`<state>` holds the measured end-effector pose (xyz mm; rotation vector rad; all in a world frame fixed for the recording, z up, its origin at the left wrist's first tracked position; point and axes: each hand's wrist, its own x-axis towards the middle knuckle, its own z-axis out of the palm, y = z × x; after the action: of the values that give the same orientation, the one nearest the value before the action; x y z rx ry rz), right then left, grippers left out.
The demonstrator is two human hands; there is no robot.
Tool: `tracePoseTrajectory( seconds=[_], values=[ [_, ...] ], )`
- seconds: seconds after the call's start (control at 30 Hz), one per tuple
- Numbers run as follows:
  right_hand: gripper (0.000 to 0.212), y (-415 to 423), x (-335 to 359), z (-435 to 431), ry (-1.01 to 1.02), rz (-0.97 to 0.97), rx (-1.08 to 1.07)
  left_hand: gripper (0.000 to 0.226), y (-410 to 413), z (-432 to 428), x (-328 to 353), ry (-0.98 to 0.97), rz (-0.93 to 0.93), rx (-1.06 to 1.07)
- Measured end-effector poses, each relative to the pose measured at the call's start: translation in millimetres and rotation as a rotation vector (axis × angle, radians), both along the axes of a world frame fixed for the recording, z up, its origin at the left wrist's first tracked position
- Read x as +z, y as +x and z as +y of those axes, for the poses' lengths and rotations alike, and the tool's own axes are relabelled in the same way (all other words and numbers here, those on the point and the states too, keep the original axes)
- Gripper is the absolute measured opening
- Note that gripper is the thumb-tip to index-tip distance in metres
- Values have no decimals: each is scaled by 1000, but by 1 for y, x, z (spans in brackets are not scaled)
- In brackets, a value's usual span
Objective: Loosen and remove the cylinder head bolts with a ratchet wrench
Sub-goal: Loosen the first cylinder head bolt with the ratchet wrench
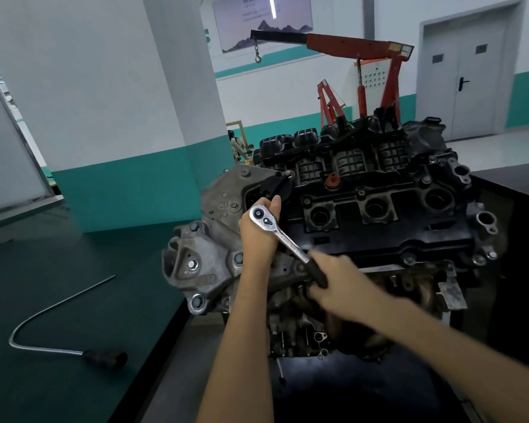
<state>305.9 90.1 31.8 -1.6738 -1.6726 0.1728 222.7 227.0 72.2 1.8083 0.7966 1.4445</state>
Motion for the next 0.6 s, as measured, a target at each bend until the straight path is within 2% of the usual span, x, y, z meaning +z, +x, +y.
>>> tracePoseTrajectory(
  seconds=[0.17, 0.2, 0.27, 0.33, 0.47, 0.6],
  values=[
    [18, 75, 91, 4, -116, -598, -9, 43, 0, 0, 1, -25, 39, -37],
    [19, 79, 102, 8, -106, -668, -17, 43, 0, 2, 2, -34, 41, -42],
    [19, 78, 101, 12, -88, -690, -37, 47, 1, 4, 2, -45, 1, -57],
    [19, 67, 75, 8, -72, -564, -62, 50, 2, 4, 1, -24, -17, -50],
    [21, 16, 4, -4, 13, -37, -19, 51, 4, 2, 2, 35, 19, -9],
    [19, -61, -36, 11, 117, 370, -57, 49, 3, 0, 2, 104, 44, 43]
  ],
)
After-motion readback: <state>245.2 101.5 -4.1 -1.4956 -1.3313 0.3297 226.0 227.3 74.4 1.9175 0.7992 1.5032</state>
